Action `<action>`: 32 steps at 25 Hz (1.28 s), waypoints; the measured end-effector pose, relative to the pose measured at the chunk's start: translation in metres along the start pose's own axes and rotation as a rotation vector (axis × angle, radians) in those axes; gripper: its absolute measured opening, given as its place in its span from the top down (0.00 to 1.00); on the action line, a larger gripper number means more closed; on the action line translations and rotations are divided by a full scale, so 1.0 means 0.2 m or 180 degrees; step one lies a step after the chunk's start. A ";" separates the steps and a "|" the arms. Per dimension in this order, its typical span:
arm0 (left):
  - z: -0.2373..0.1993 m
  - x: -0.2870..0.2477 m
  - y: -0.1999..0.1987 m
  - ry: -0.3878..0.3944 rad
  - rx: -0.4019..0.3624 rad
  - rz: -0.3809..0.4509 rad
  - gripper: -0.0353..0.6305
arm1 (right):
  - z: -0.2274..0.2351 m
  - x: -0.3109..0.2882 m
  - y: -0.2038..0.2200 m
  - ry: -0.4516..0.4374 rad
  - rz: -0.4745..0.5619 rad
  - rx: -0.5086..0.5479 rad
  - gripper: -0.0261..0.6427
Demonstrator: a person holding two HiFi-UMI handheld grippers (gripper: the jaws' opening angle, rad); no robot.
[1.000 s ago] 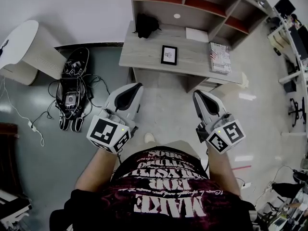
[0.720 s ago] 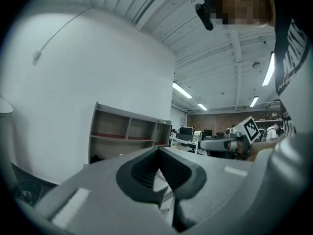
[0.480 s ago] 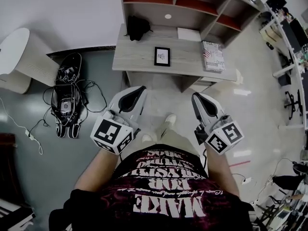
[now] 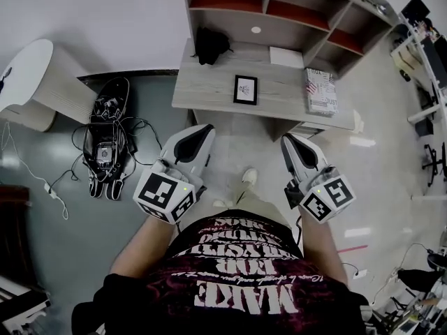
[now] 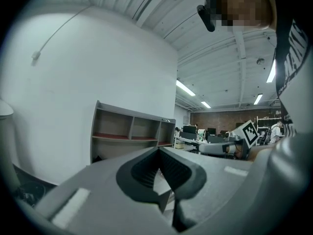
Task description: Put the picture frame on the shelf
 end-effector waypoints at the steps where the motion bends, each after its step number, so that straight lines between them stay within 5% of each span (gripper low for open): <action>1: -0.01 -0.01 -0.01 -0.0009 0.0000 0.0000 0.94 | 0.02 -0.01 -0.01 -0.0010 0.0003 0.0001 0.92; 32: -0.29 -0.73 -0.23 -0.0055 0.0127 -0.0118 0.94 | 0.68 -0.44 -0.25 -0.0232 -0.0108 -0.0091 0.92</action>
Point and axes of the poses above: the fingertips, and each gripper's own axes: x backward along the fingers, z to its right, y out of its underside, the point moved 8 cm from there along x, backward along the fingers, and after that the axes turned 11 degrees about -z, right-handed, at the moved point
